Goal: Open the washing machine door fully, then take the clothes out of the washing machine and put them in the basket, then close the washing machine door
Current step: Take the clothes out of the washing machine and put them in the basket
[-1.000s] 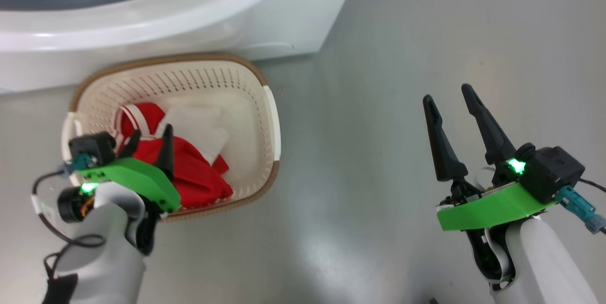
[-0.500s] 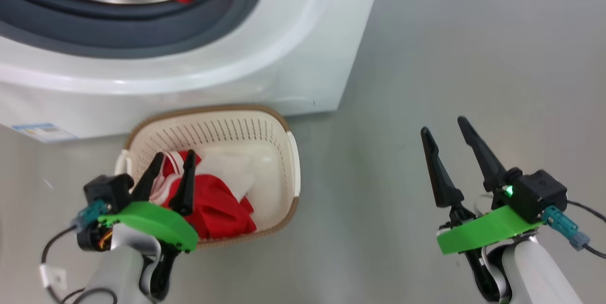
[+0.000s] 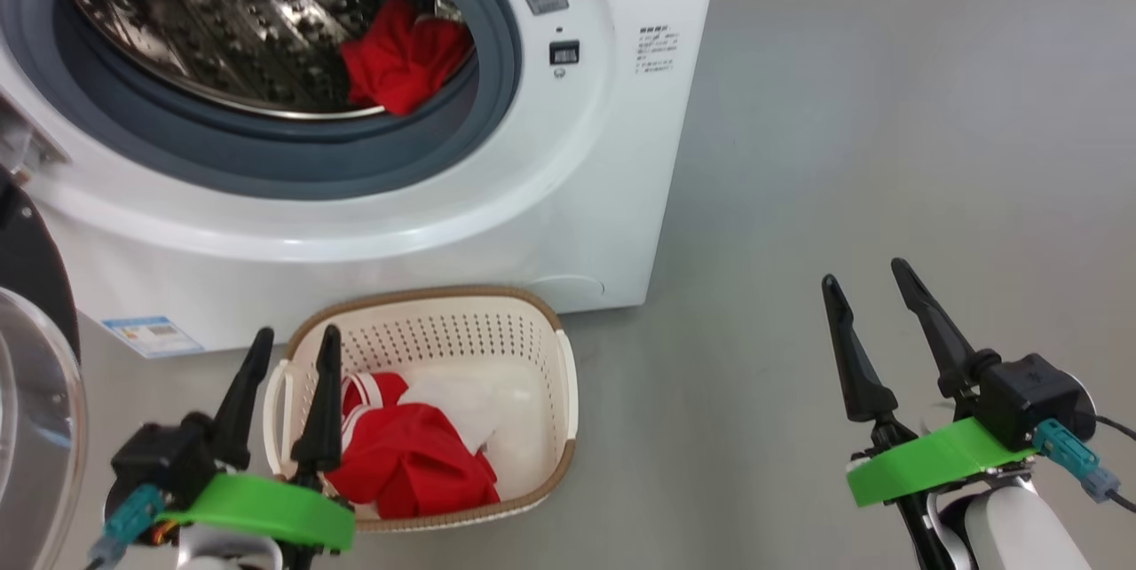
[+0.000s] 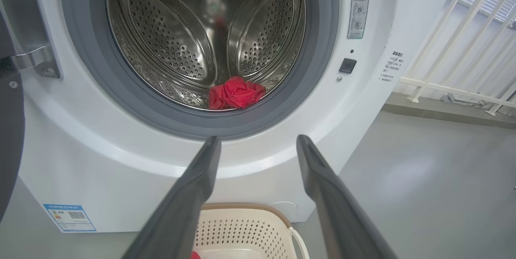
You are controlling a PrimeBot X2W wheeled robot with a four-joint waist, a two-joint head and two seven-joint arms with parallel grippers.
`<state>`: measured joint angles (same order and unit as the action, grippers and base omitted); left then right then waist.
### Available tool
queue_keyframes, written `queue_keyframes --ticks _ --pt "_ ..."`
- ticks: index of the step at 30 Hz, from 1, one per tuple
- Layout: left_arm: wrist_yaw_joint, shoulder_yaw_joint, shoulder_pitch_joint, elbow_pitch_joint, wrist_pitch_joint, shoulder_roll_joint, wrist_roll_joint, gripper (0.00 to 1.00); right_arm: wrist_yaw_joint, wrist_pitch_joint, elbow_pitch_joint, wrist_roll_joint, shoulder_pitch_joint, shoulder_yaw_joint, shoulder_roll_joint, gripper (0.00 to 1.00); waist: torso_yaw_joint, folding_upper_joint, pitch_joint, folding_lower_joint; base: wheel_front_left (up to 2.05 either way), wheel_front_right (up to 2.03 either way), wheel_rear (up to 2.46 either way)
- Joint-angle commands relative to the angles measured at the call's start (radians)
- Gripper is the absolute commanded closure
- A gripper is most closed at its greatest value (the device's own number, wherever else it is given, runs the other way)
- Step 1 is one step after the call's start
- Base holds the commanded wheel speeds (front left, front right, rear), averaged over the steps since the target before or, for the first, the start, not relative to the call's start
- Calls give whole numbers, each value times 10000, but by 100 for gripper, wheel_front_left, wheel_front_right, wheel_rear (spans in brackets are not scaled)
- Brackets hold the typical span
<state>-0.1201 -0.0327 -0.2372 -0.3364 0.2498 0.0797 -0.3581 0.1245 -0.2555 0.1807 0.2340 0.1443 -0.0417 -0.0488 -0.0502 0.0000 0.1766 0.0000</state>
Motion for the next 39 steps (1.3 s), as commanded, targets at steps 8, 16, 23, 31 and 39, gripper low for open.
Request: queue_keyframes --ticks 8,16,23,31,39 --pt "327 792 1362 1678 120 5 672 0 62 -63 -424 -411 -542 137 -14 0 -192 0 -1229 0 0 0 0" --pt "576 1213 2547 2666 120 -102 714 0 62 -63 -685 -824 -1091 353 -14 0 -382 0 -1875 0 0 0 0" --pt "827 1372 3169 3167 120 -134 722 0 62 -63 -1050 -951 -1527 733 -14 0 -423 0 -2106 0 0 0 0" --pt "923 1487 3872 3553 120 -132 755 0 62 -63 -1287 -644 -1984 861 -14 0 -513 0 -2352 0 0 0 0" --pt "789 1173 3963 3496 -54 -70 732 0 62 -63 -1230 -417 -2052 405 -14 0 -494 0 -2370 0 0 0 0"
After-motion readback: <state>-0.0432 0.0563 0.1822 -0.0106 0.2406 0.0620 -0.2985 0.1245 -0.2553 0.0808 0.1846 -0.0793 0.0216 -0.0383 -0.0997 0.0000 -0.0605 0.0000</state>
